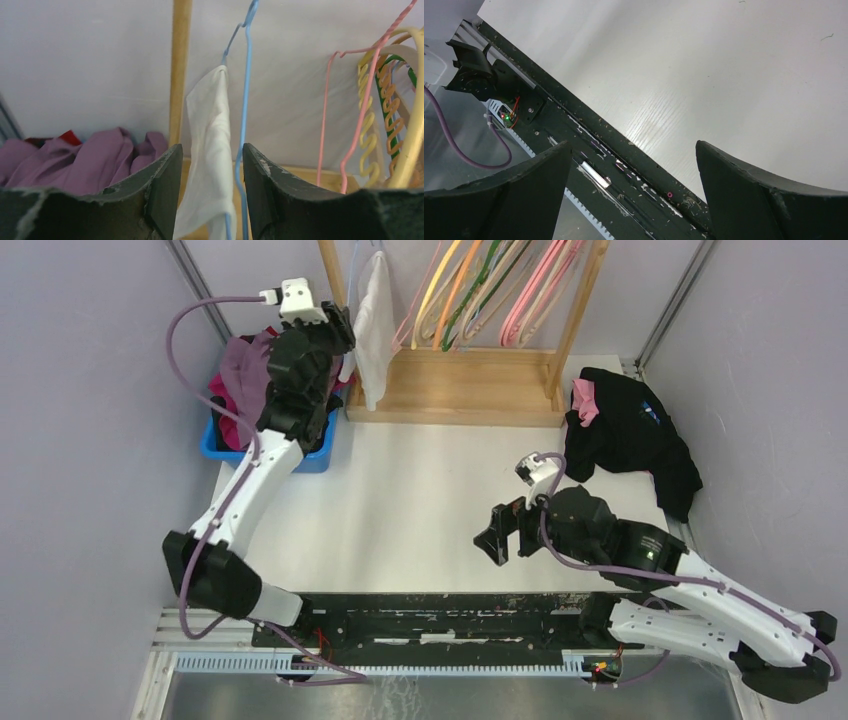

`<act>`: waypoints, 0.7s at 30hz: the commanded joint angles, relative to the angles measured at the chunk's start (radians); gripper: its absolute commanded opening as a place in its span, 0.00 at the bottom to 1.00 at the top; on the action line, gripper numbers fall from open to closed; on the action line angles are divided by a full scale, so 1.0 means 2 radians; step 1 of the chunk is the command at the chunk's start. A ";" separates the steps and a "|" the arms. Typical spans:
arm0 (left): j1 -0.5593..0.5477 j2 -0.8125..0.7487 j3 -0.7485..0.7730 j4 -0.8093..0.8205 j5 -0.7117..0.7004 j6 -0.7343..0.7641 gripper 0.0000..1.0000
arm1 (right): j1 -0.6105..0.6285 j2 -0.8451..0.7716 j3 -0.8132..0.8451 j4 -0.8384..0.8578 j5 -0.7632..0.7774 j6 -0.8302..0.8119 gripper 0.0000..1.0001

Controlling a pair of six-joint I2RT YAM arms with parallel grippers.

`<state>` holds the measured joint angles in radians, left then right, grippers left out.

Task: Place the skirt on the hanger
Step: Place the hanger at the clothesline.

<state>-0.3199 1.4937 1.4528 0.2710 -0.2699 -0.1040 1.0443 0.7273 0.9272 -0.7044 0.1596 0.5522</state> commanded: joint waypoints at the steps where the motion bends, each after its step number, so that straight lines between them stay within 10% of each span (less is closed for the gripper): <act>1: 0.003 -0.092 -0.029 -0.081 -0.028 -0.052 0.55 | -0.001 0.022 0.044 0.021 -0.007 0.001 1.00; 21: 0.003 -0.202 -0.114 -0.161 0.009 -0.089 0.55 | -0.002 0.111 0.101 0.036 -0.071 0.064 1.00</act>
<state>-0.3199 1.1229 1.2289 -0.0597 -0.2787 -0.2413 1.0443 0.9703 1.0866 -0.6926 0.0334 0.6544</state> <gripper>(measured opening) 0.556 0.996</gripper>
